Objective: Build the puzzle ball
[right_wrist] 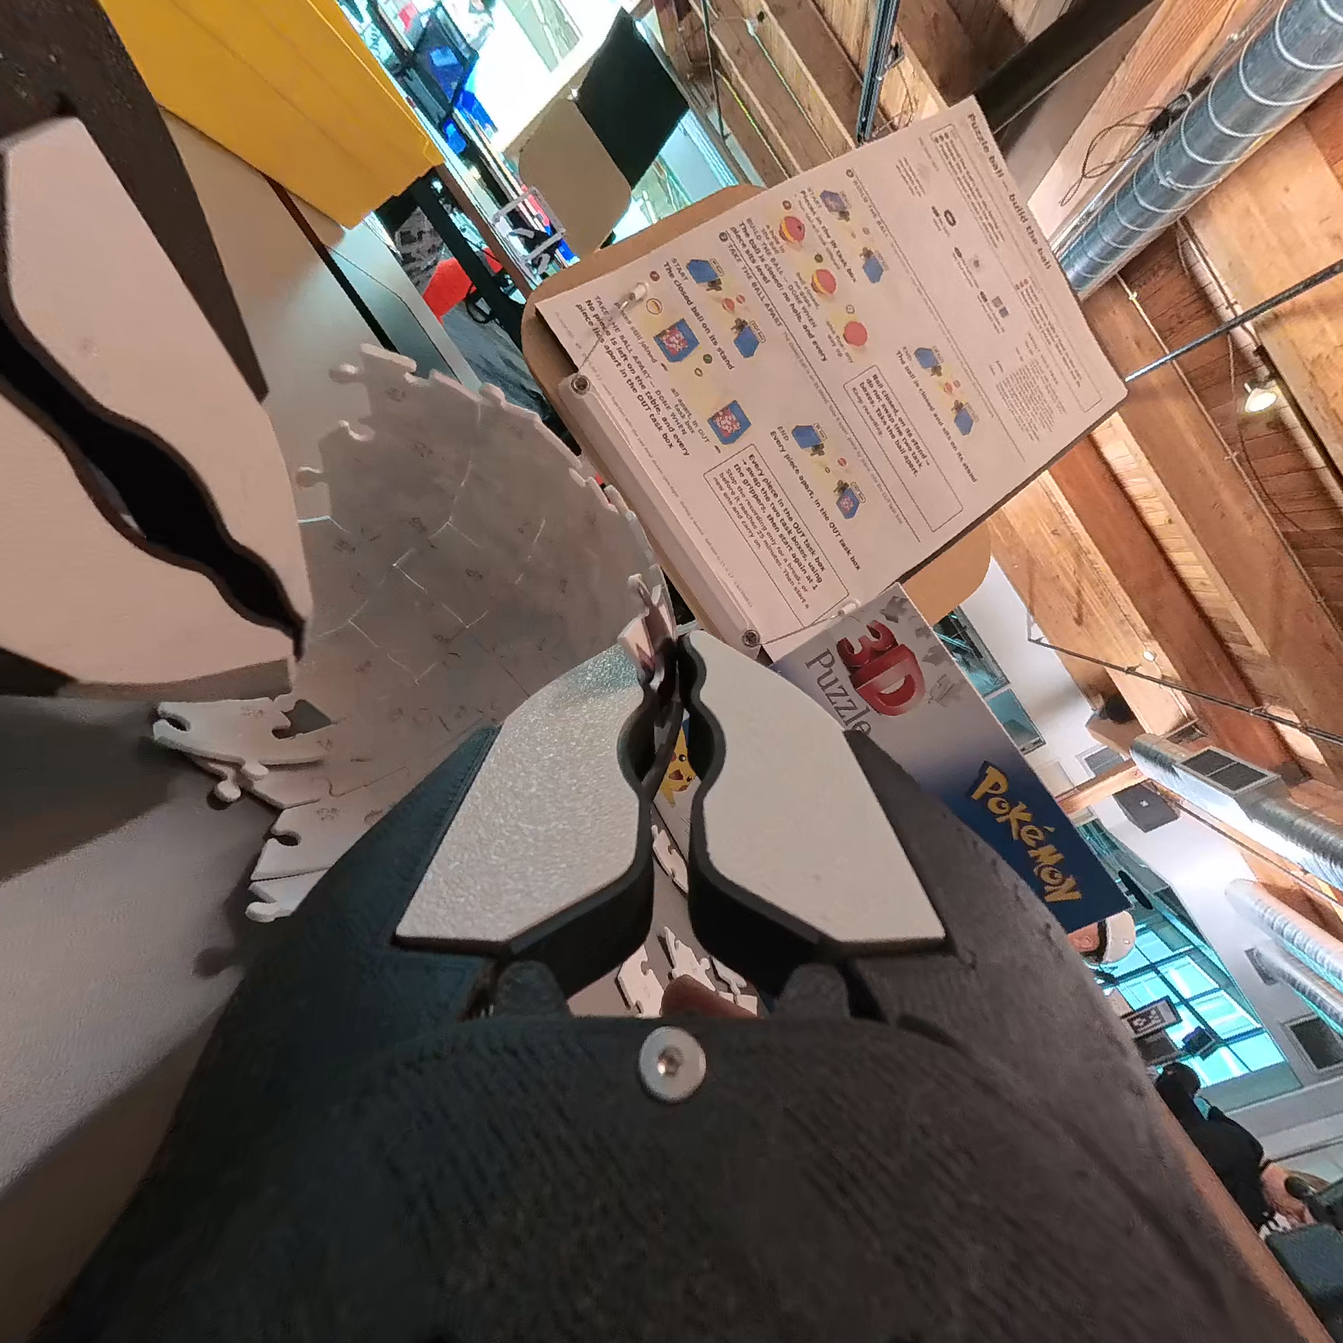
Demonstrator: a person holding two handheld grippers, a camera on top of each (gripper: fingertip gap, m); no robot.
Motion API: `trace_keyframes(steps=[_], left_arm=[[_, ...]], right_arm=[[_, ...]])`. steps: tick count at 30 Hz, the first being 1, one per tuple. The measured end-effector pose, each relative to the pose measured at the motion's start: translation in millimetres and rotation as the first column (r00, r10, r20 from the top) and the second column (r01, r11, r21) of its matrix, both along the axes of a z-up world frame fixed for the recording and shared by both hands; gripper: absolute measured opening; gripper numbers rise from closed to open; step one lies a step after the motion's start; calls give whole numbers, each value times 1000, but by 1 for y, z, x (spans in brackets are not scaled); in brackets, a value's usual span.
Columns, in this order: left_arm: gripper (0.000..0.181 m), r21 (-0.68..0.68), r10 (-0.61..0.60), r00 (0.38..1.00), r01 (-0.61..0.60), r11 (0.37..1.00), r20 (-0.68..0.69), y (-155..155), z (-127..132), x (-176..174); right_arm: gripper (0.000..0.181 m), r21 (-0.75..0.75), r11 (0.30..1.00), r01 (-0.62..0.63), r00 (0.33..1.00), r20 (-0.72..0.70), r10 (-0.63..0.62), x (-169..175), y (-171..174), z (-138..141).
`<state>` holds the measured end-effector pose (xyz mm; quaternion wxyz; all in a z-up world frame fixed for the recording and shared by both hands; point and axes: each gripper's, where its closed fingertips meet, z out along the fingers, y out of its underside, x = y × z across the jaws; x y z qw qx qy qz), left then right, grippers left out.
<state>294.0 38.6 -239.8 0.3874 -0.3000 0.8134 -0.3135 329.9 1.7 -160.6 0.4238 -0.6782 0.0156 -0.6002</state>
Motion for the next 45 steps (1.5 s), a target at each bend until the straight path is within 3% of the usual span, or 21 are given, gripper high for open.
trace_keyframes(steps=[2,6,10,19,25,32,37,43,45], left_arm=[[0,-7,-21,999,21,1000,-25,3,-2,-1],[20,-10,-82,991,82,997,-106,8,-7,-12],[23,-72,-61,978,47,996,-201,17,-11,-19],[17,-83,-57,981,42,996,-187,14,-17,-18],[12,-32,-62,993,59,998,-99,10,-14,-11],[13,52,-74,993,79,996,-93,11,-22,-4],[0,23,24,979,-20,1000,-202,16,-30,-5],[6,-116,141,948,-180,977,-285,13,-31,-2],[16,-140,169,939,-219,966,-300,18,-31,0]], right_arm=[[3,-3,1000,-3,1000,1,3,-1,1,0],[3,-11,1000,-11,1000,9,12,-2,3,-1],[3,-29,999,-16,999,34,17,-5,6,1],[3,-77,997,-21,994,110,29,-14,10,1],[4,-73,997,-13,994,104,20,-10,7,-2],[3,-82,996,-20,992,121,29,-13,10,0],[3,-78,997,-17,993,111,26,-12,10,-1],[3,-73,997,-18,994,106,26,-13,10,-1],[3,-71,997,-20,994,103,27,-13,10,0]])
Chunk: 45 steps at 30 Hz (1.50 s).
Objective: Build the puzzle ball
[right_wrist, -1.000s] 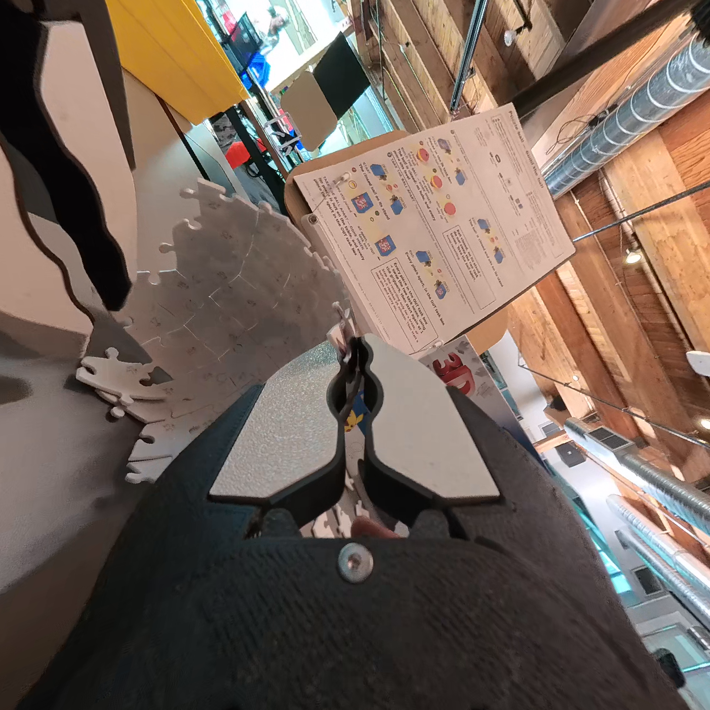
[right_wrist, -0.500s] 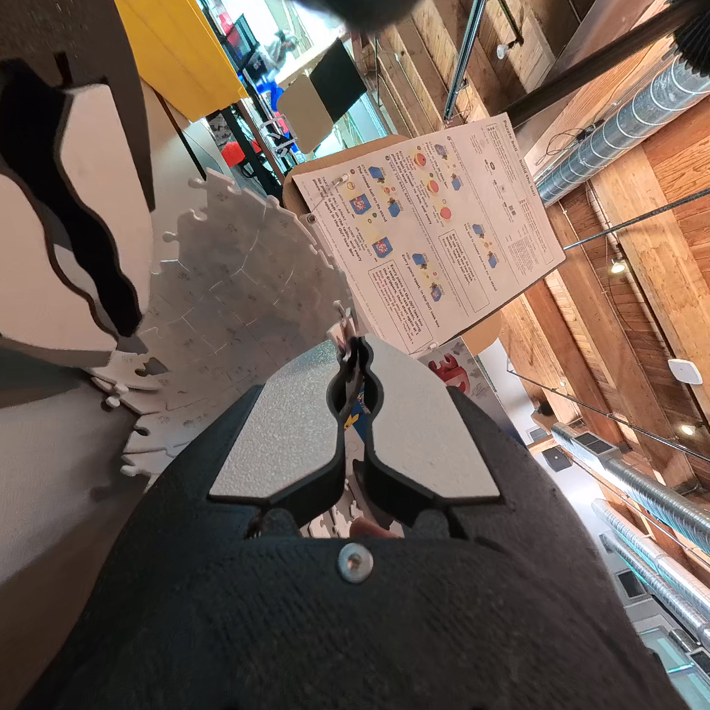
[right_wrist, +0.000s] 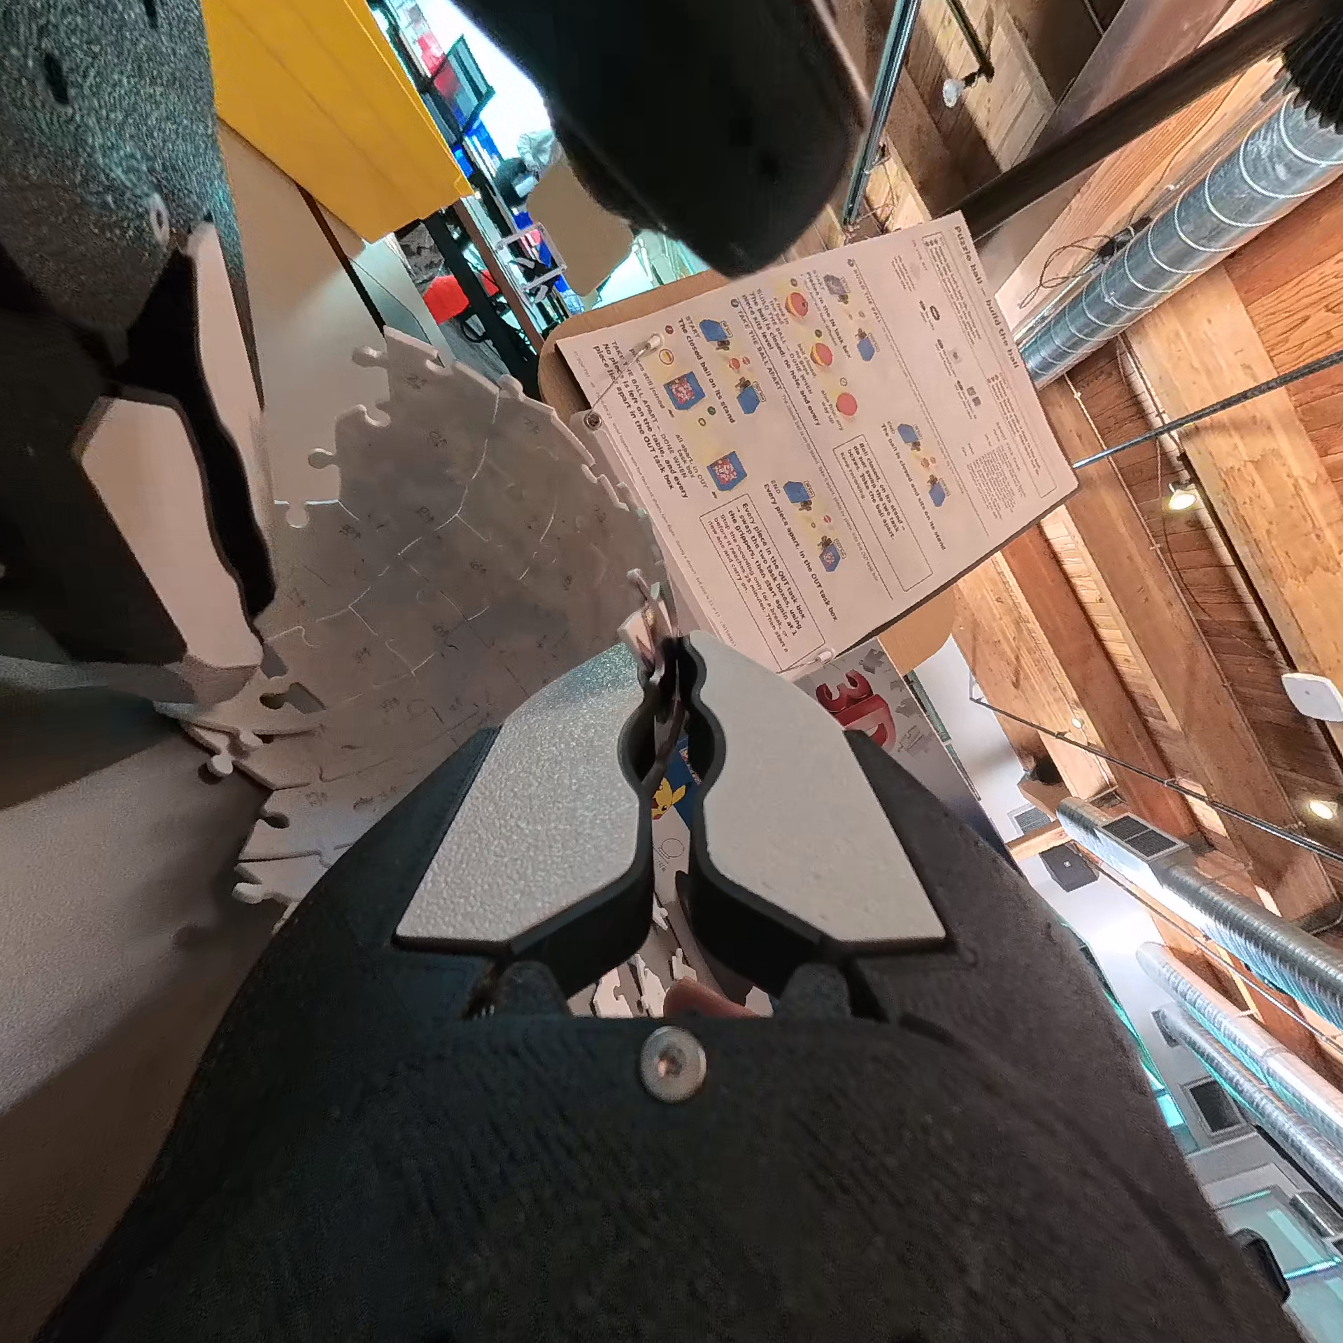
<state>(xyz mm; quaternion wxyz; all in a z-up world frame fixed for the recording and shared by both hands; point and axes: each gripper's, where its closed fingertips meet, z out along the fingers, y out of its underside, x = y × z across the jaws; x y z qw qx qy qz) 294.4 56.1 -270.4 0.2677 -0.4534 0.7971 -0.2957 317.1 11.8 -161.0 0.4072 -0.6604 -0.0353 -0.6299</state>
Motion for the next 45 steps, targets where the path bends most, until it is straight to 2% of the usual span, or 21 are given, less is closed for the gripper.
trace_keyframes(steps=[2,6,9,12,20,22,24,25,27,29,32,45], left_arm=[[19,-18,17,1000,-16,1000,12,3,3,0],[10,-20,-26,998,28,999,66,-1,16,-6],[7,55,-47,999,47,997,-1,0,5,-13],[1,61,-38,997,41,997,-63,-3,-5,-15],[14,36,37,998,-36,999,-47,3,-3,-8],[14,12,13,1000,-13,1000,-11,-3,3,-6],[6,35,-32,998,30,999,61,-8,12,-2],[0,82,-64,993,55,995,104,-8,16,0],[0,209,-113,978,75,975,174,-2,20,6],[0,276,-183,967,130,952,175,-4,18,6],[0,287,-240,958,188,939,159,-8,12,5],[0,340,-324,935,261,903,143,-8,4,11]], right_arm=[[3,0,1000,-1,1000,-2,1,0,0,0],[3,3,1000,-5,1000,-3,5,0,0,0],[3,4,1000,-4,1000,-2,4,-1,1,0],[3,3,1000,-1,1000,-5,1,-1,1,0],[3,8,1000,-6,1000,-8,6,-1,1,0],[3,8,1000,-6,1000,-9,6,0,1,0],[3,8,1000,-6,1000,-8,6,-1,1,0],[3,6,1000,-6,1000,-5,6,-1,1,0],[3,4,1000,-8,1000,-2,8,-1,1,0],[3,3,1000,-10,1000,1,10,-1,1,0],[3,4,1000,-15,1000,1,15,-1,2,0],[3,0,999,-50,999,0,50,-3,4,1]])
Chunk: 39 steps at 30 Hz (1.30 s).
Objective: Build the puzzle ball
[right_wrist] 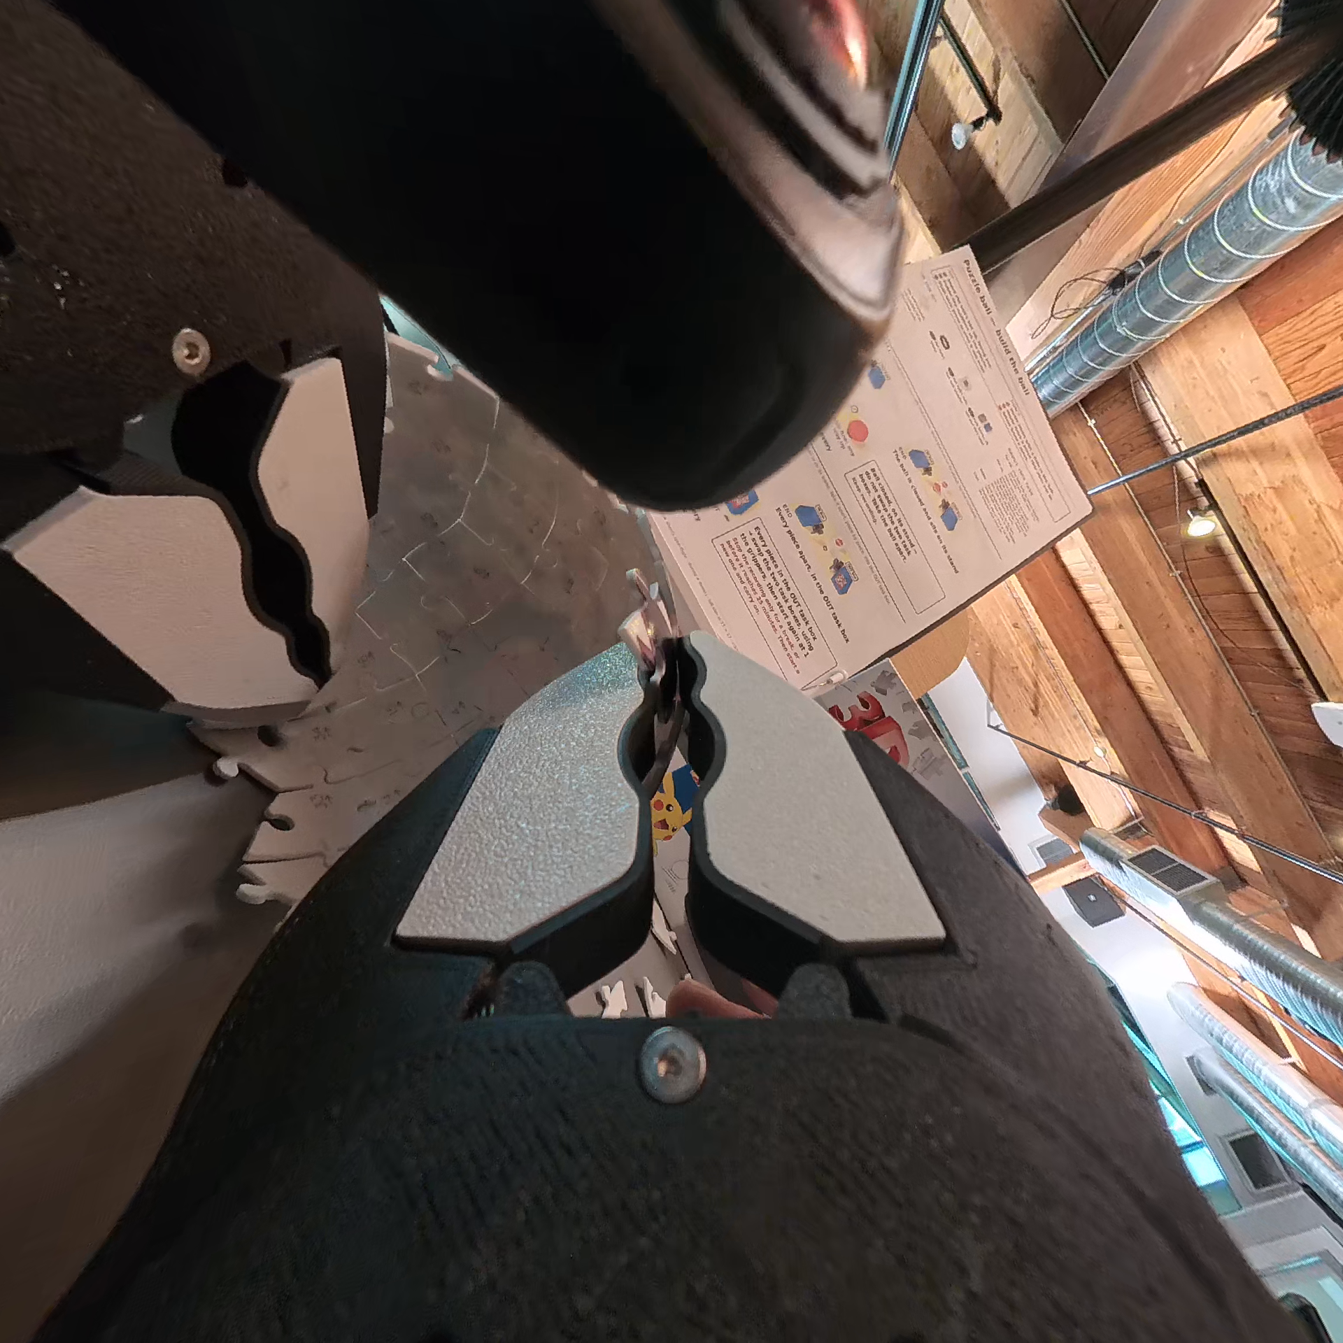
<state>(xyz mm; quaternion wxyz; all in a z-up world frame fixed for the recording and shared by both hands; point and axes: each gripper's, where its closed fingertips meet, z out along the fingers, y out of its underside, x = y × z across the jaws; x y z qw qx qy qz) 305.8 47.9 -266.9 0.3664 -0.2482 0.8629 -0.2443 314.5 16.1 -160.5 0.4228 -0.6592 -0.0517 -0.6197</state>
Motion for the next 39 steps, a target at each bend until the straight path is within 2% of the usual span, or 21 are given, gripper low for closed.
trace_keyframes(steps=[8,12,14,18,21,26,29,35,39], left_arm=[[0,34,-6,999,7,999,-34,3,-3,0],[1,-86,61,995,-68,994,-77,2,3,-8],[11,-141,92,986,-112,984,-142,0,1,-14],[14,-179,152,966,-190,965,-208,1,-4,-20],[13,-195,172,963,-213,957,-207,1,-3,-17],[5,-177,163,976,-187,966,-143,-1,6,-16],[6,-139,159,980,-176,975,-121,3,11,-20],[0,-81,168,974,-182,980,-155,11,-5,-29],[0,-102,181,976,-194,976,-124,9,-4,-23]], right_arm=[[3,-2,1000,-8,1000,-9,8,1,-1,-1],[3,0,1000,-4,1000,-12,4,2,-2,-1],[3,0,1000,-4,1000,-11,4,2,-1,-1],[3,0,1000,-10,1000,-8,10,0,0,0],[3,-2,1000,-10,1000,-7,10,0,0,0],[3,-3,1000,-6,1000,-9,6,1,-1,-1],[3,-6,1000,-11,1000,-1,11,0,0,0],[3,-34,999,-27,999,32,28,-5,4,1],[3,-36,999,-29,999,34,30,-6,5,1]])
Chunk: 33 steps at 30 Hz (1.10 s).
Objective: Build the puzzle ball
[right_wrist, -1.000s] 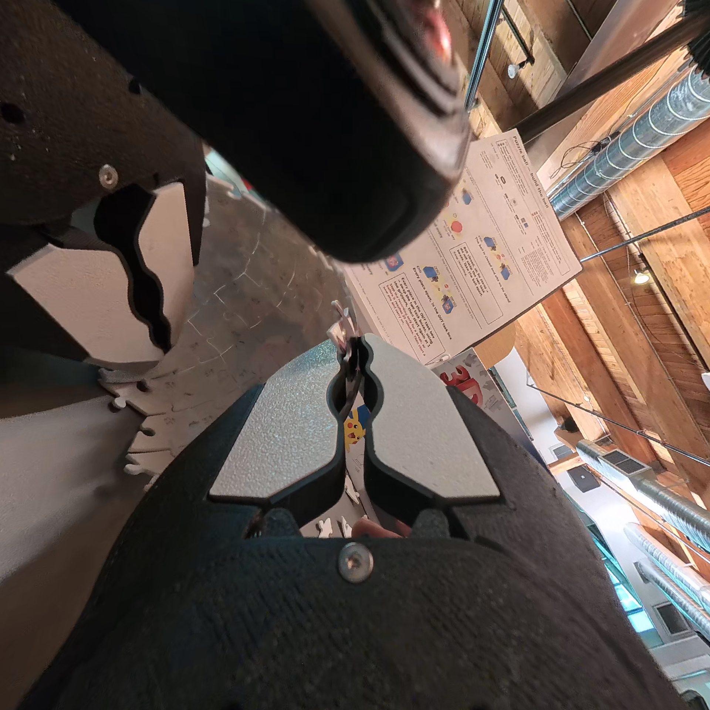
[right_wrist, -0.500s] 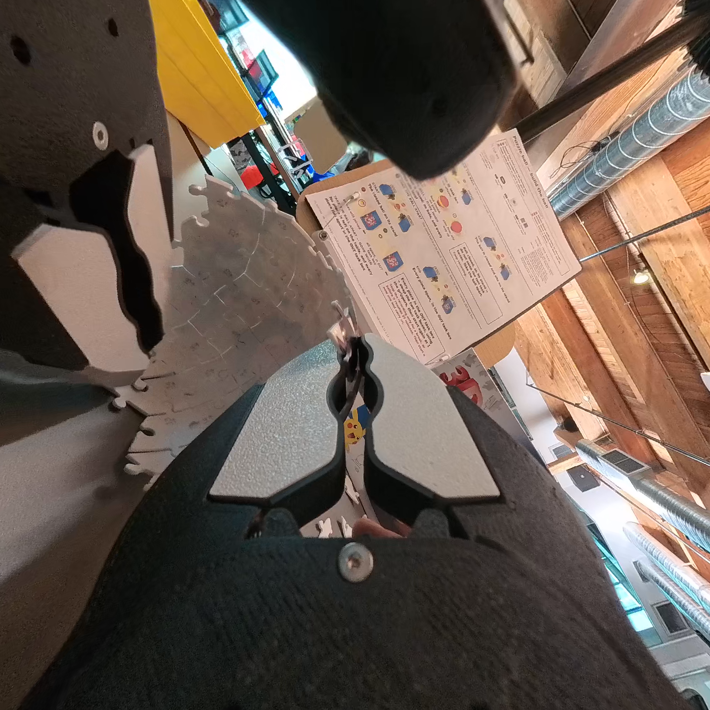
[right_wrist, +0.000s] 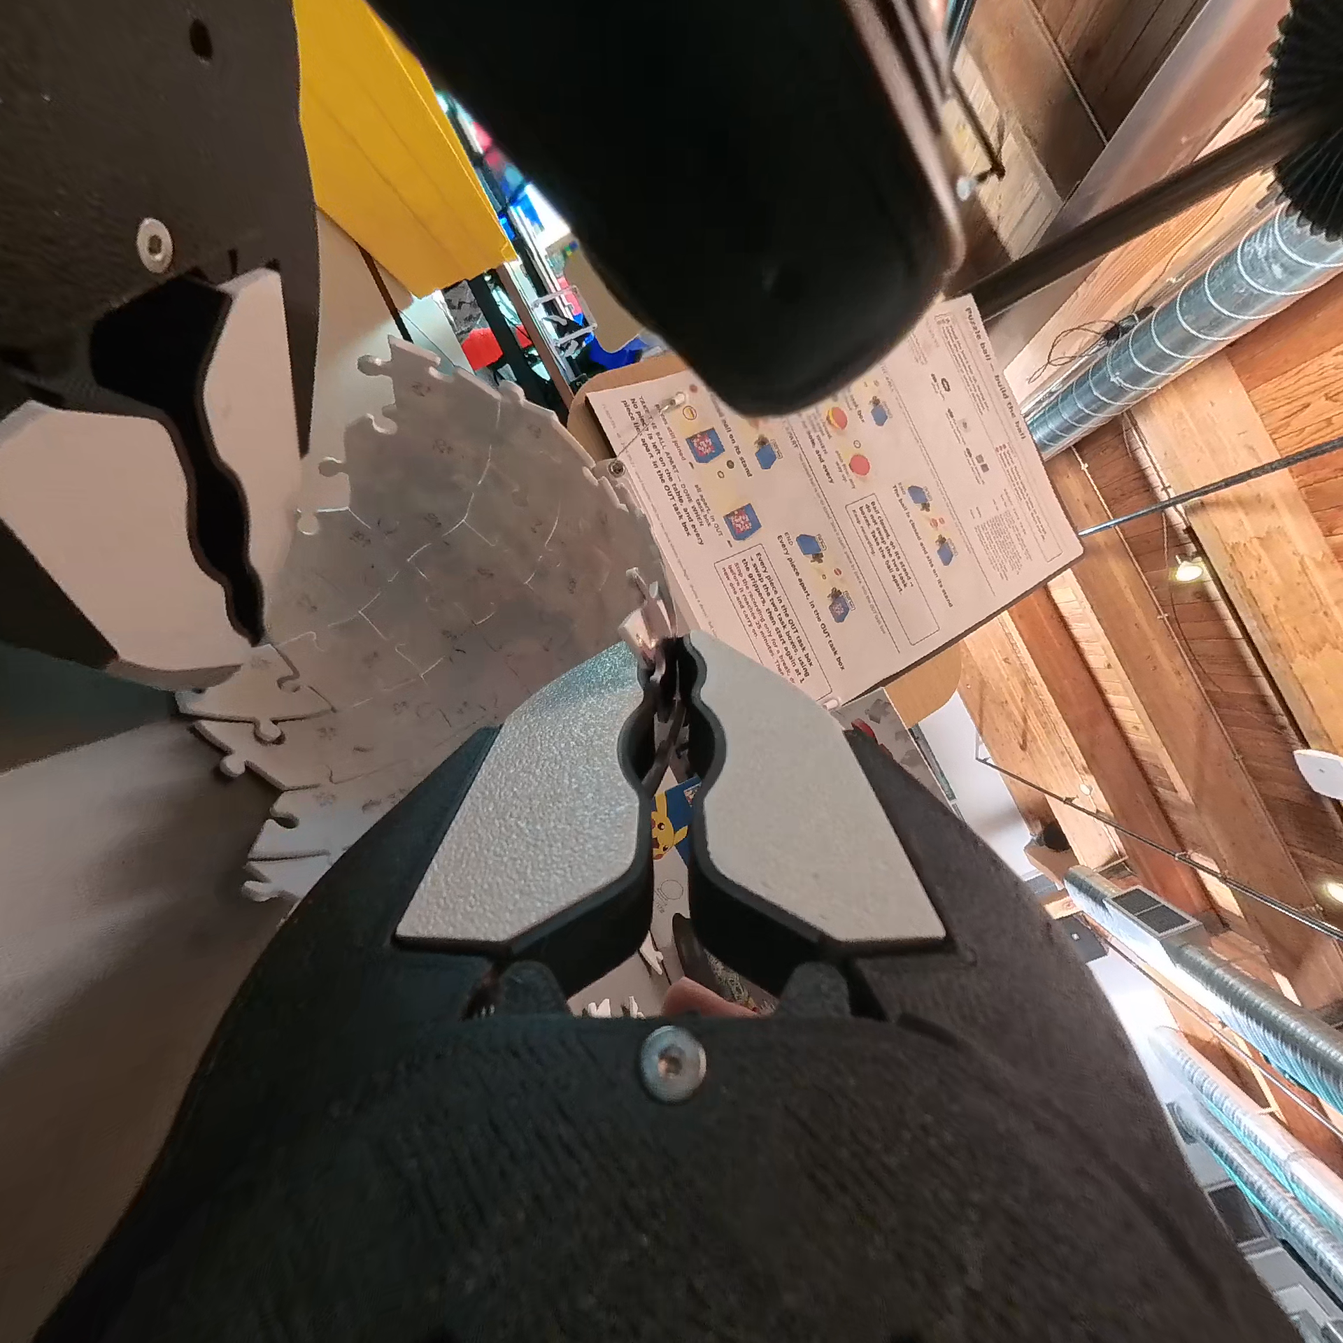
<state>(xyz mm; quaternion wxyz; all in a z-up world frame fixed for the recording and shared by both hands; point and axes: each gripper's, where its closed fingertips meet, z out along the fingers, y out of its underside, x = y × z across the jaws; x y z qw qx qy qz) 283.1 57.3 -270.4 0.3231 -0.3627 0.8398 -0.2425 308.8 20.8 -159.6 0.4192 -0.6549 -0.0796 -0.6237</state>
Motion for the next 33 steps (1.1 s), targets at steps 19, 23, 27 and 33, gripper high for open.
trace_keyframes(steps=[19,23,27,33], left_arm=[[0,8,45,997,-46,999,63,1,3,19],[0,5,57,996,-58,998,71,5,4,16],[0,-2,67,994,-67,998,86,7,8,18],[0,24,59,995,-61,998,83,8,5,20]], right_arm=[[3,-15,999,36,998,-41,-37,8,-2,-4],[4,-48,997,61,995,-75,-64,16,-5,-8],[4,-32,998,52,994,-98,-55,16,-4,-8],[4,-76,995,62,996,-61,-67,23,-1,-8]])
